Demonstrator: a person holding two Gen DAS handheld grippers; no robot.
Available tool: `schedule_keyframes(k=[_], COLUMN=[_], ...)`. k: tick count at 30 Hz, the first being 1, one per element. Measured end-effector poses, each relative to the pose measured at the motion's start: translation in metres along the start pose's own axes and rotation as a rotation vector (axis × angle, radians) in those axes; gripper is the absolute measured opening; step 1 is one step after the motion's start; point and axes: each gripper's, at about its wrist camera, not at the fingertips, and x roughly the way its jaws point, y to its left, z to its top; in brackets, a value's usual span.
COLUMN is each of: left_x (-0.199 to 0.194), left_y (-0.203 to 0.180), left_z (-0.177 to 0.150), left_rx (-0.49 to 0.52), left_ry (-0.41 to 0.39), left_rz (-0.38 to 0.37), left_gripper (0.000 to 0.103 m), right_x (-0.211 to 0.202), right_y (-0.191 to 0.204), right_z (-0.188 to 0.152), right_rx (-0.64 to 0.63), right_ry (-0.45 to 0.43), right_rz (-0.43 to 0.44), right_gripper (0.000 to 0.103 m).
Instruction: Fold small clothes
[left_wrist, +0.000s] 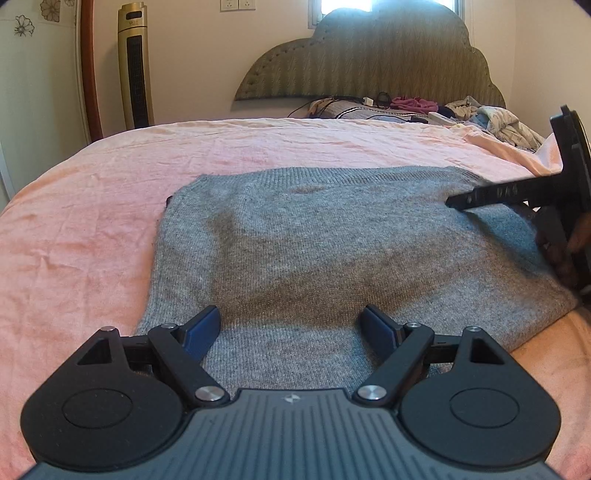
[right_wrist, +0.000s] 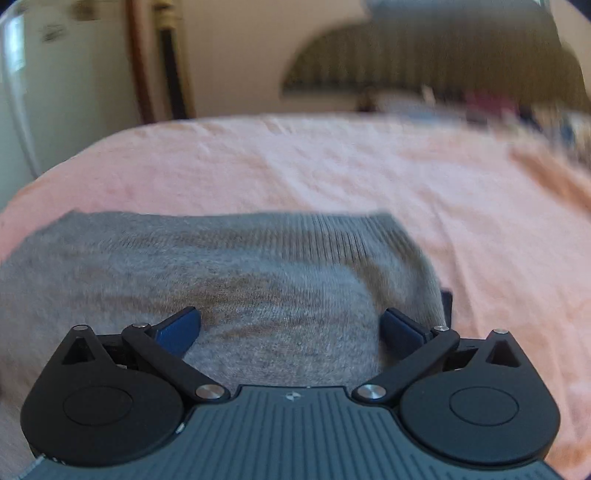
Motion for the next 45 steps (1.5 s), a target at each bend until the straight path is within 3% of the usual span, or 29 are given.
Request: schedule_keyframes(k=[3,6,10,12,14,15,18,20,24,29,30,31,33,37,38,39,45], left_x=[-0.002,-0.025,-0.066,-0.075,-0.079,-0.078,-0.076,-0.067,-0.049,-0.034,-0.032,-0.031,-0.026,-0.026,-0.025,-0.024,-0.029], left_y=[0.001,0.010,0.037,0.046,0.052,0.056,0.064,0.069,0.077,0.070,0.068,0.067,0.070,0.075,0.074,0.074,0.062], left_z=[0.000,-0.006,-0.028,-0.035,-0.038,-0.039,-0.044,-0.045,-0.037,-0.023,-0.022,-0.021,-0.023,-0.026,-0.026,-0.025,-0.014], left_rx=[-0.002,-0.080,-0.307,-0.426,-0.546,-0.600,-0.769,-0.841,-0.918,-0.906,-0.897,-0.889,-0.903,-0.934,-0.929,-0.914,-0.824], left_ry=[-0.004,-0.037,-0.045,-0.026,0.002,0.018,0.027,0.045,-0.010,-0.015,-0.011,-0.005,0.017,0.023,0.029,0.043,0.026], left_rz=[0.001,0.046,-0.024,-0.026,-0.045,-0.067,-0.145,-0.185,-0.152,-0.095,-0.081,-0.063,-0.033,-0.032,-0.017,-0.003,0.035], left_gripper=[0.084,0.084,0.084,0.084,0.084,0.084,0.084,0.084,0.083,0.081,0.068,0.049,0.029,0.026,0.020,0.007,0.005], right_x=[0.001,-0.018,-0.070,-0.074,-0.059,-0.062,-0.062,-0.062,-0.063,-0.063,-0.064,-0.064,-0.065,-0.066,-0.066,-0.067,-0.068], right_y=[0.004,0.008,0.008,0.012,0.015,0.019,0.017,0.020,0.017,0.014,0.013,0.012,0.009,0.006,0.006,0.005,0.004], right_z=[0.004,0.008,-0.010,-0.024,-0.044,-0.053,-0.051,-0.051,-0.051,-0.052,-0.052,-0.052,-0.053,-0.053,-0.052,-0.052,-0.051], right_rx=[-0.022,0.034,0.096,0.062,-0.027,-0.082,-0.058,-0.070,-0.055,-0.042,-0.037,-0.030,-0.018,-0.001,0.002,0.004,0.014], right_ry=[0.007,0.008,-0.101,-0.056,0.020,-0.023,-0.025,-0.025,-0.032,-0.038,-0.040,-0.042,-0.047,-0.053,-0.054,-0.055,-0.059], right_rz=[-0.011,-0.068,0.046,0.045,-0.011,-0.017,-0.007,-0.017,-0.007,0.004,0.009,0.014,0.025,0.041,0.044,0.046,0.056], right_gripper=[0.103,0.103,0.103,0.103,0.103,0.103,0.103,0.103,0.103,0.103,0.103,0.103,0.103,0.103,0.103,0.103,0.103])
